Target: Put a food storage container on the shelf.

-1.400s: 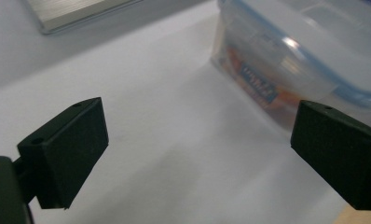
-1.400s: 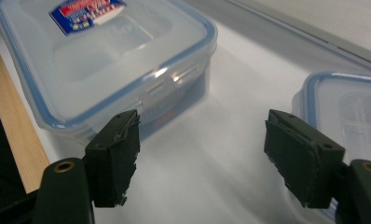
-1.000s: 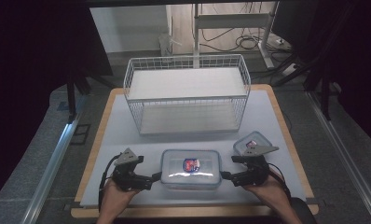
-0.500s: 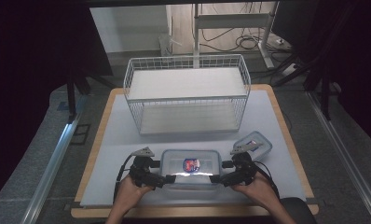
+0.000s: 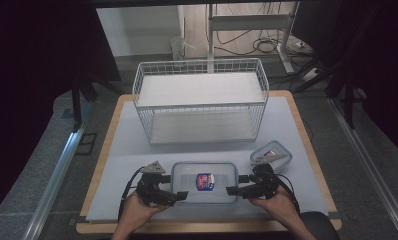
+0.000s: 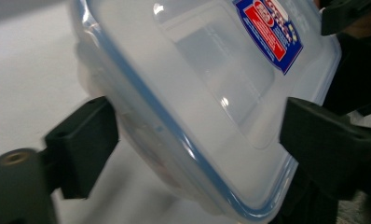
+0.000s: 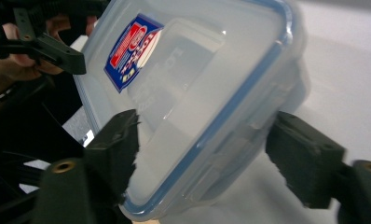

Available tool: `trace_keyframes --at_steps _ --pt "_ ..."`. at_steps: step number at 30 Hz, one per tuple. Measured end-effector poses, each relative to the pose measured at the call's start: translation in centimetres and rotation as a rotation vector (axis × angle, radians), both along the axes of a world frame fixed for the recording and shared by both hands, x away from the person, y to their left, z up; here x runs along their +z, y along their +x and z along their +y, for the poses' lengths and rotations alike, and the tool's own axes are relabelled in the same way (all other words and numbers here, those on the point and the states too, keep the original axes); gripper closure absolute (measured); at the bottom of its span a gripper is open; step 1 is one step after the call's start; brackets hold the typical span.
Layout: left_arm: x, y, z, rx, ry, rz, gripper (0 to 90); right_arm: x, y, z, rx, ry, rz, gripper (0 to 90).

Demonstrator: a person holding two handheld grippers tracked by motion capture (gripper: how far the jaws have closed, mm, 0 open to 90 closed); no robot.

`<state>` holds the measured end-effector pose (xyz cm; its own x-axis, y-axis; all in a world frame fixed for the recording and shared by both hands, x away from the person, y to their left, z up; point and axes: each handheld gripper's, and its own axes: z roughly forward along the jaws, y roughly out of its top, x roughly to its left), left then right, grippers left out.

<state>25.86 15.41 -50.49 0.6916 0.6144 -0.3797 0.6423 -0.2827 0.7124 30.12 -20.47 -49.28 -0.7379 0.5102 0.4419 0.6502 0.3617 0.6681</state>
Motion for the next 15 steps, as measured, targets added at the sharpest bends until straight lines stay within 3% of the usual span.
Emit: trace_keyframes --at_steps 2,3,5,15 --pt "0.0 -0.1 0.4 0.011 -0.025 0.006 24.2 0.1 -0.1 -0.3 -0.003 0.015 0.001 35.8" --pt "-0.1 -0.2 0.8 0.021 -0.052 0.015 24.2 0.1 -0.1 -0.3 -0.003 0.015 0.001 35.8" --pt "-0.3 -0.3 1.4 0.029 -0.097 0.029 33.2 0.1 -0.4 -0.6 -0.002 0.029 0.008 38.6" --pt "-0.5 -0.9 2.1 0.055 -0.166 0.053 41.9 0.2 -0.7 -1.0 -0.014 0.061 0.025 45.2"
